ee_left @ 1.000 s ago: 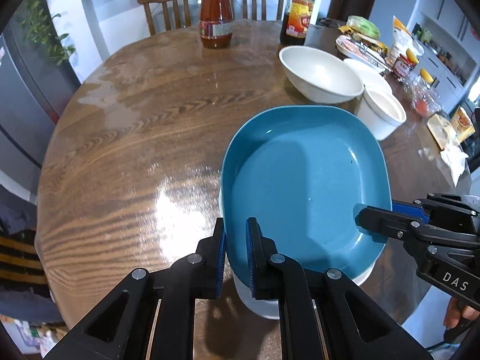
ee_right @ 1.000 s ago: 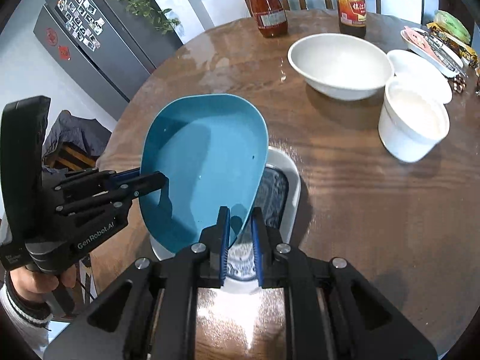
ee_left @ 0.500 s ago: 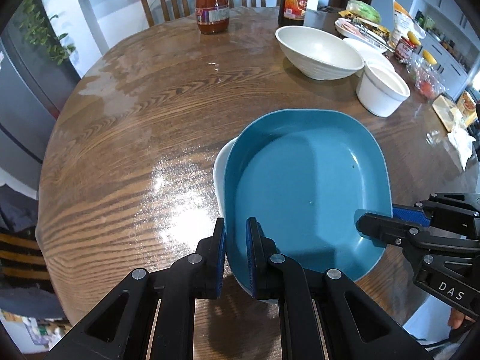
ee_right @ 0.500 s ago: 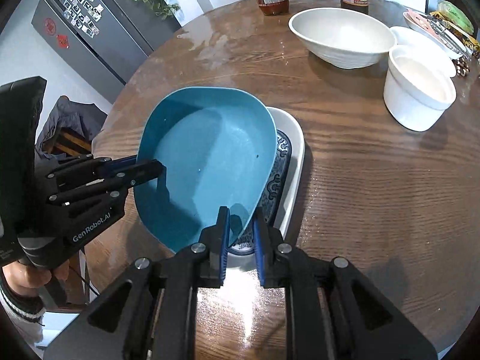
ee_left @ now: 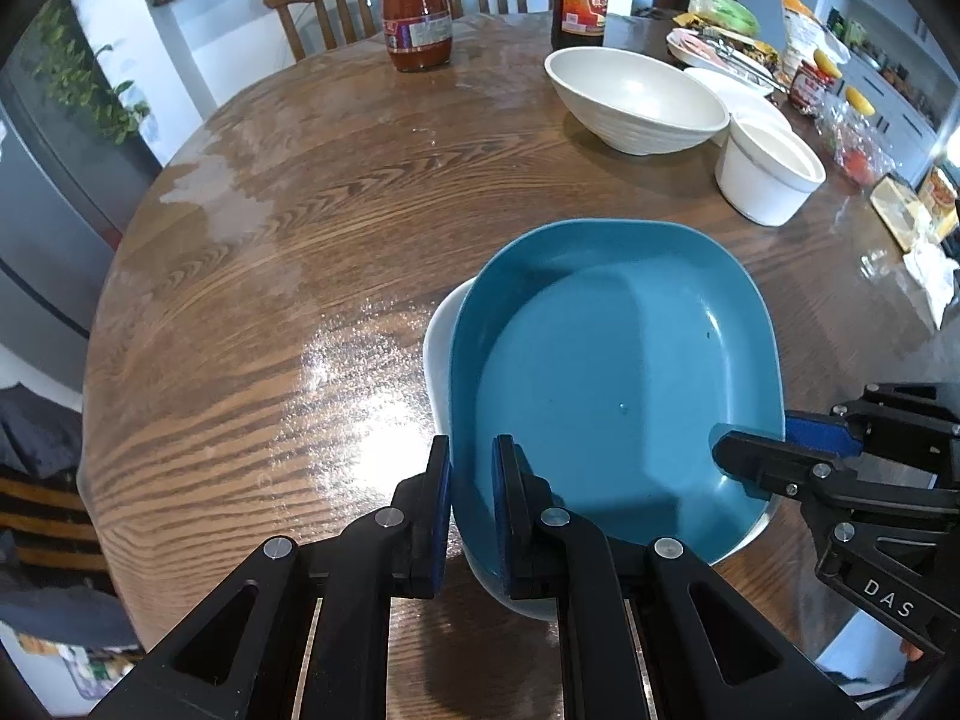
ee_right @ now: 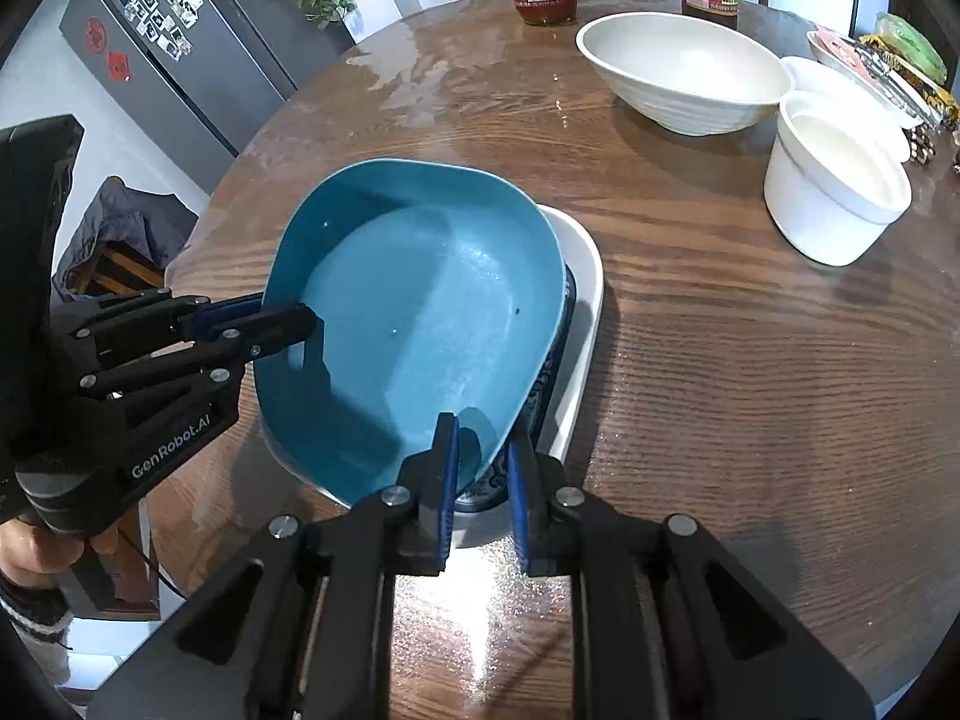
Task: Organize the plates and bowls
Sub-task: 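Carry the teal plate onto the stacked patterned plates and open the left gripper, then move the left gripper to the large white bowl and grasp its rim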
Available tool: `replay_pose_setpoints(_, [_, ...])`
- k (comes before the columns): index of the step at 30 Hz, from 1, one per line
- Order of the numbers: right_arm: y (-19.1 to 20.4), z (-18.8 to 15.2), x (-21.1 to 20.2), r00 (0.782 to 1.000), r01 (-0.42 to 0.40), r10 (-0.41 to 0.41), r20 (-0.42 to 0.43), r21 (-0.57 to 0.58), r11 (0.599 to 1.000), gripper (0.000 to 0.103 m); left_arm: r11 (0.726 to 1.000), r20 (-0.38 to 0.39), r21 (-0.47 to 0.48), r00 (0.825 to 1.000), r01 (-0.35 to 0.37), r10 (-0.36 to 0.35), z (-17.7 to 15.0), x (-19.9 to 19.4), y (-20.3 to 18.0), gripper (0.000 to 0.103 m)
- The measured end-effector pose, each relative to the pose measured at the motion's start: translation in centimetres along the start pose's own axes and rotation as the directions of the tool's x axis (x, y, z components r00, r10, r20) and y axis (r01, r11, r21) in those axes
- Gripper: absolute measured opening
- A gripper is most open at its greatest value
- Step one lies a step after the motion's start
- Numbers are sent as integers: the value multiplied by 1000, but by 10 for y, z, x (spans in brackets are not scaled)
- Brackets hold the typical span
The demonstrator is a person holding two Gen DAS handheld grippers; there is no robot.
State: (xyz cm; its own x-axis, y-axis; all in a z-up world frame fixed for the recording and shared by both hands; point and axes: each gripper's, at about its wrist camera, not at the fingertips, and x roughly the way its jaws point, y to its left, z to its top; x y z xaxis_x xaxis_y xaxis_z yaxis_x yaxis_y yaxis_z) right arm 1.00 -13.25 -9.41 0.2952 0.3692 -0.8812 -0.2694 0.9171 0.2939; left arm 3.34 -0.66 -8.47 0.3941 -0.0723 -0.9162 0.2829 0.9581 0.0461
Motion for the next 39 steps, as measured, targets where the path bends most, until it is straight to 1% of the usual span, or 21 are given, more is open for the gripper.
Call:
replay_pose_setpoints(5, [1, -1, 2, 1000, 17, -17, 1, -9, 1000, 18, 1000, 1, 10, 1000, -7, 7, 0, 0, -3, 10])
replay_pose_setpoints(11, [2, 0, 0, 999, 51, -50, 17, -33, 998, 18, 999, 6, 40, 999, -35, 35, 0, 1, -9, 10])
replay_pose_setpoints(17, [-2, -2, -2, 998, 63, -62, 29, -29, 998, 17, 999, 3, 41, 999, -35, 35, 3, 2, -11, 10])
replay_pose_setpoints(18, [-2, -2, -3, 997, 68, -67, 35, -33, 997, 18, 999, 1, 37, 999, -32, 32, 3, 3, -10, 10])
replay_pose_setpoints(20, [-1, -2, -6, 996, 72, -70, 48, -39, 997, 22, 999, -1, 29, 1000, -24, 24, 4, 2, -9, 16])
replay_pose_setpoints(21, [0, -2, -8, 996, 75, -72, 56, -42, 996, 25, 1000, 1, 24, 1000, -20, 20, 4, 1, -7, 21])
replay_pose_setpoints(22, [1, -2, -10, 995, 82, -79, 66, -47, 995, 26, 1000, 6, 21, 1000, -23, 23, 4, -1, -6, 31])
replay_pose_setpoints(23, [3, -2, -13, 993, 95, -91, 80, -54, 994, 33, 999, 11, 20, 1000, -25, 25, 5, -2, -6, 38])
replay_pose_setpoints(24, [4, -1, -16, 990, 109, -104, 93, -61, 992, 40, 1000, 19, 17, 999, -26, 26, 5, -5, -5, 54])
replay_pose_setpoints(25, [4, 0, -19, 987, 126, -118, 109, -67, 990, 43, 1000, 27, 13, 999, -25, 25, 6, -7, -4, 66])
replay_pose_setpoints(26, [4, 1, -22, 984, 139, -130, 122, -71, 988, 46, 1000, 36, 9, 999, -25, 24, 6, -9, -3, 68])
replay_pose_setpoints(29, [0, 6, -30, 979, 153, -142, 149, -61, 986, 47, 1000, 61, 2, 998, -25, 25, 10, -18, 0, 69])
replay_pose_setpoints(31, [-4, 9, -35, 976, 154, -144, 162, -52, 987, 51, 1000, 72, -8, 997, -15, 16, 13, -22, 2, 69])
replay_pose_setpoints(32, [-6, 9, -38, 975, 158, -148, 168, -50, 986, 55, 1000, 76, -13, 997, -11, 12, 15, -24, 3, 71])
replay_pose_setpoints(34, [-9, 10, -43, 970, 168, -157, 183, -45, 985, 62, 1000, 82, -22, 997, -1, 3, 20, -26, 4, 85])
replay_pose_setpoints(35, [-10, 11, -46, 968, 173, -161, 193, -43, 984, 68, 1000, 86, -28, 996, 7, -5, 23, -28, 4, 85])
replay_pose_setpoints(39, [-17, 13, -59, 952, 206, -194, 237, -25, 978, 84, 999, 84, -32, 996, 41, -38, 35, -29, 0, 86])
